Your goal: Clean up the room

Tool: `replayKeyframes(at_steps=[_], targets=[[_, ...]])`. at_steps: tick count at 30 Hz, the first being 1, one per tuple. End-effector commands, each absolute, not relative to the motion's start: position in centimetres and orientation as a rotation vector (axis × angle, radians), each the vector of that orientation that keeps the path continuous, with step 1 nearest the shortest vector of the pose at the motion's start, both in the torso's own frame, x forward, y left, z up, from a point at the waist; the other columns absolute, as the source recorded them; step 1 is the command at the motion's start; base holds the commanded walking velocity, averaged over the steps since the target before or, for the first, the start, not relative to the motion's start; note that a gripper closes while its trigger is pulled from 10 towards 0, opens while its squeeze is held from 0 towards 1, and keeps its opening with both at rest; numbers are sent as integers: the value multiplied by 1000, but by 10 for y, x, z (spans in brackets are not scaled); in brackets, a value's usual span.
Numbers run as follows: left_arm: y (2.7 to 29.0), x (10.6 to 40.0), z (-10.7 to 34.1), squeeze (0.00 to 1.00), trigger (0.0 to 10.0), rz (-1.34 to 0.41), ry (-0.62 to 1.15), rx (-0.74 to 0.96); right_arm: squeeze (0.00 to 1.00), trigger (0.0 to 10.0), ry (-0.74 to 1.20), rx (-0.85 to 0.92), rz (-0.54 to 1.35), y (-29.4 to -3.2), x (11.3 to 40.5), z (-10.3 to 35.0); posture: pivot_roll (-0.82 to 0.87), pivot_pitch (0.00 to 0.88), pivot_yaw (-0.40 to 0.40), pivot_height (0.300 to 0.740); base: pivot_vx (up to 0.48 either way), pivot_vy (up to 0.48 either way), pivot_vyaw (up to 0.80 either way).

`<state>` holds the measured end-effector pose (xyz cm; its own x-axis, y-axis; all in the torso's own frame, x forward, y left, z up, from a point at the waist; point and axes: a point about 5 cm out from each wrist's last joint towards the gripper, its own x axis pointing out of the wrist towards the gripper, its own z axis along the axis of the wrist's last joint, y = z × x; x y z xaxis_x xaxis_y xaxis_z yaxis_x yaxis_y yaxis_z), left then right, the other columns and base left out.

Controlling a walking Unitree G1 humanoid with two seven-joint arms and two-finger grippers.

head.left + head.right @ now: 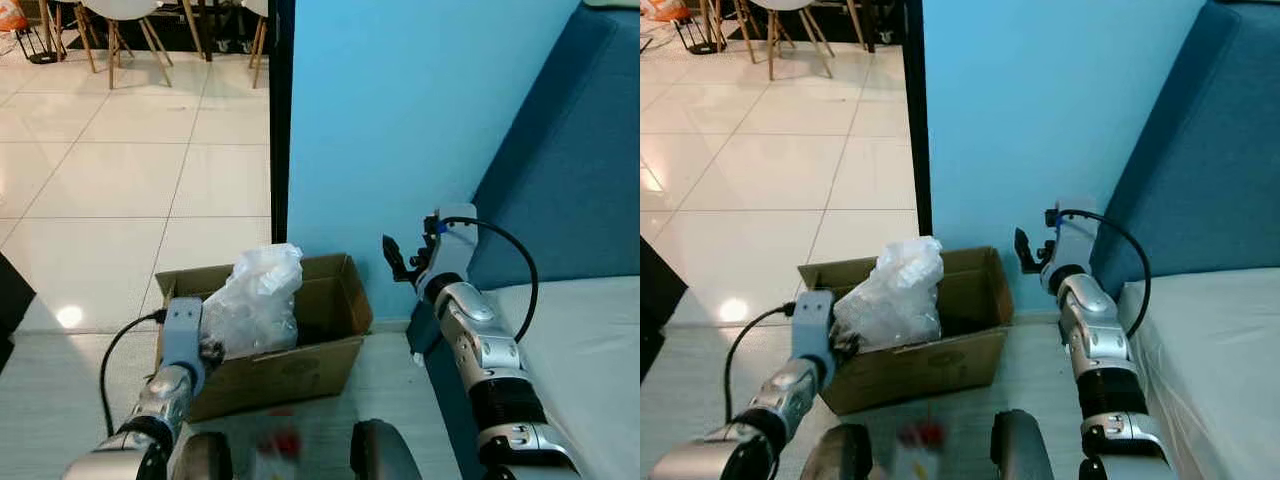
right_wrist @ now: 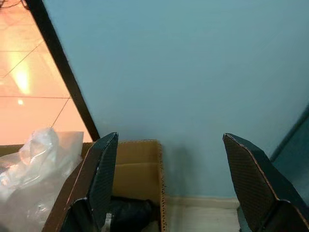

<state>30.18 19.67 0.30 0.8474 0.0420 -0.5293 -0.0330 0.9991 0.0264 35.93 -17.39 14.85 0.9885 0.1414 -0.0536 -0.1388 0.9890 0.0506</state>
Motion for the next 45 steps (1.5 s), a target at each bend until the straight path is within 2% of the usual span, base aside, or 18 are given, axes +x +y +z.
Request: replayKeyframes(at_steps=[1, 5, 10, 19, 26, 29, 30, 31, 33, 35, 40, 45], targets=[[199, 294, -4, 0, 10000, 25, 579, 36, 0, 10000, 67, 45, 143, -173, 358, 147, -44, 171, -104, 596, 0, 0, 0], [200, 289, -9, 0, 10000, 15, 590, 12, 0, 10000, 61, 56, 146, -172, 359, 149, -30, 168, -100, 596, 0, 0, 0], [200, 283, -12, 0, 10000, 7, 579, -95, 0, 10000, 38, 91, 184, -168, 360, 149, -15, 154, -94, 596, 0, 0, 0], [200, 280, -14, 0, 10000, -1, 569, -154, 0, 10000, 131, 142, 208, -160, 355, 115, 26, 112, -82, 596, 0, 0, 0], [209, 259, -32, 0, 10000, 53, 665, -141, 0, 10000, 374, 173, 112, -165, 325, 42, 58, 37, -54, 616, 0, 0, 0], [210, 256, -34, 0, 10000, 61, 675, -142, 0, 10000, 393, 181, 103, -166, 321, 35, 58, 33, -52, 621, 0, 0, 0], [215, 255, -33, 0, 10000, 122, 664, -228, 0, 10000, 421, 189, 80, -170, 315, 27, 57, 20, -43, 626, 0, 0, 0], [215, 255, -33, 0, 10000, 122, 664, -228, 0, 10000, 421, 189, 80, -170, 315, 27, 57, 20, -43, 626, 0, 0, 0], [225, 260, -28, 0, 10000, 202, 621, -337, 0, 10000, 463, 197, 39, -179, 306, 14, 66, 2, -37, 636, 0, 0, 0], [228, 264, -24, 0, 10000, 214, 604, -353, 0, 10000, 492, 190, 25, -182, 301, 8, 69, 0, -31, 641, 0, 0, 0], [231, 272, -17, 0, 10000, 213, 593, -331, 0, 10000, 614, 135, -3, -186, 283, -14, 73, 0, -22, 661, 0, 0, 0], [227, 265, -24, 0, 10000, 202, 644, -274, 0, 10000, 714, 106, -14, -186, 264, -32, 74, 0, -16, 676, 0, 0, 0]])
